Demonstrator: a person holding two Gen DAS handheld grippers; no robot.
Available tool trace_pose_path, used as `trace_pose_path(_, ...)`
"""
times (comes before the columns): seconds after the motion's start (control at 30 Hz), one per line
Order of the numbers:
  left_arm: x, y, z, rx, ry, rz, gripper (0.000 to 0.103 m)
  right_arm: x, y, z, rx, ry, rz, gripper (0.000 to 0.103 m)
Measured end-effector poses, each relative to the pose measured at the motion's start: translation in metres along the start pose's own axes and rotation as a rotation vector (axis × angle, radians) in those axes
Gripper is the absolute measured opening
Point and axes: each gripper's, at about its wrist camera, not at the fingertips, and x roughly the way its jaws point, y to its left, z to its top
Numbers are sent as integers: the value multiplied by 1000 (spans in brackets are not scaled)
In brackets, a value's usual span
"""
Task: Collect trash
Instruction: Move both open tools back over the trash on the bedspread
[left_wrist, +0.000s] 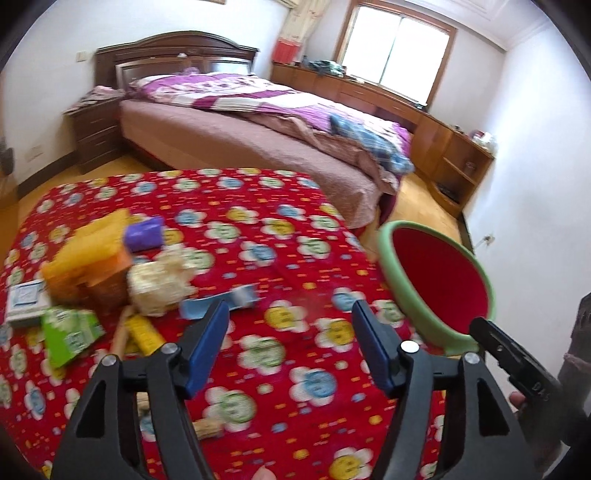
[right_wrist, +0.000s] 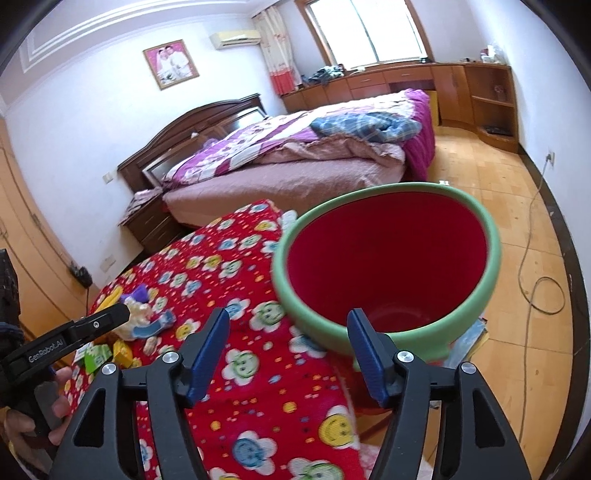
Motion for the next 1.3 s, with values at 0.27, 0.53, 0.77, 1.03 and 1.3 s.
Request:
trace_pose_path(0.27,-18,50,-7,-56,-38,143,77,10,30,-9,-42,39,37,69)
trace_pose_path(0.53,-26,108,-18,-144,-47,260,79,27,61,-21,-84,100,69,72)
trace_pose_path(0.77,-22,147,-30,-206,-8,317,79,44,88,-32,-130,150,89,81)
trace_pose_path(1.03,-10,169,-38,-243,29,310,79,61,109,-42,-169,197,97,81)
trace_pose_path(1.3,6,175,-40,-264,48,286,79,74,115,-50,-179,235,96,81)
